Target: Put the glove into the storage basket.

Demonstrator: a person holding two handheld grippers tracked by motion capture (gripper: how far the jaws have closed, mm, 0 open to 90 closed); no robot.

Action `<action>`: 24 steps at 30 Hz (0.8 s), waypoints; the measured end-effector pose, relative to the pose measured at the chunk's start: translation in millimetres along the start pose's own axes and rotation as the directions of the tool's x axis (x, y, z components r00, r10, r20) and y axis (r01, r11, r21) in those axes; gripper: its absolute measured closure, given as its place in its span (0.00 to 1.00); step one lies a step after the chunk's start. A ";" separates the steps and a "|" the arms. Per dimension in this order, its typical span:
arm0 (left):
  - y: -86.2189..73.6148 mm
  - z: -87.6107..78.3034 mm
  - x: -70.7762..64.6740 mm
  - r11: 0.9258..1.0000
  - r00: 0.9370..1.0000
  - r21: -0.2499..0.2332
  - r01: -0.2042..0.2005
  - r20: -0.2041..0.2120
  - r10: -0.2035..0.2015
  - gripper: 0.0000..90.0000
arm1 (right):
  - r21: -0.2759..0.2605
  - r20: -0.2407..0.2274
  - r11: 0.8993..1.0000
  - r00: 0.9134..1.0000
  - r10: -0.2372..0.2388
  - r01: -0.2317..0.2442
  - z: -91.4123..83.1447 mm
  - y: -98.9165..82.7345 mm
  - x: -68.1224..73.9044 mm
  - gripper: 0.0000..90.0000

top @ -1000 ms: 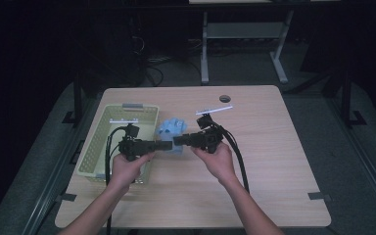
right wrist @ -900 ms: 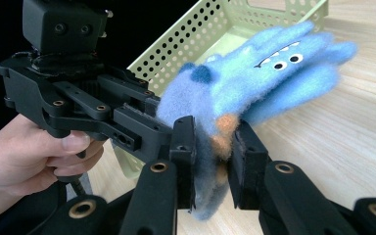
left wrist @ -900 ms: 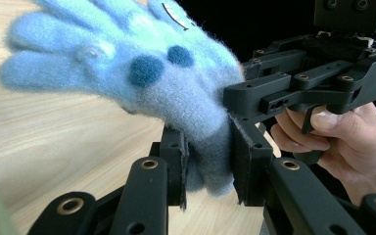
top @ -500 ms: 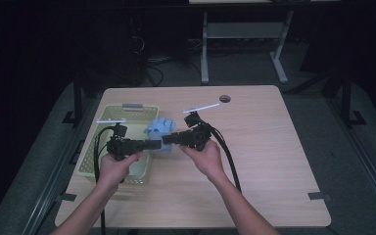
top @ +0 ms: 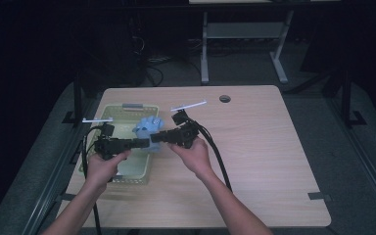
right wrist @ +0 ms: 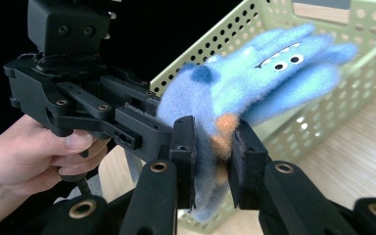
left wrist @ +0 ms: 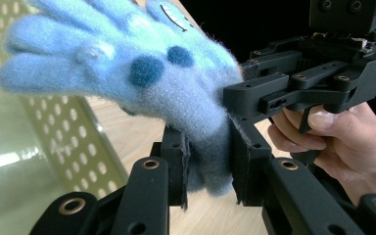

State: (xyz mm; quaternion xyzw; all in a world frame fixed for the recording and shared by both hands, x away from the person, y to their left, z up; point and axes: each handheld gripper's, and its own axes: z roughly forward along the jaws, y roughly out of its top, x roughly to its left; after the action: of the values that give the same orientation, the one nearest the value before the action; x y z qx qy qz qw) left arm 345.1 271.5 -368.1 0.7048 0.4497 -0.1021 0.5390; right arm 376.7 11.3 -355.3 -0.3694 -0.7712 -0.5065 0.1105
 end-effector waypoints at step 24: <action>2.7 -32.3 19.9 1.000 0.999 0.003 0.014 -0.035 -0.013 0.79 | -0.009 -0.050 1.000 0.999 -0.005 0.004 37.8 11.1 8.4 0.83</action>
State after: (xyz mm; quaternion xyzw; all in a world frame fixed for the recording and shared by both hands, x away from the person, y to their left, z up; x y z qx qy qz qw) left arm 347.5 309.4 -366.0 0.7043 0.4637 -0.0942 0.5292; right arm 386.1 50.1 -360.4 -0.3553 -0.7666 -0.5195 0.1271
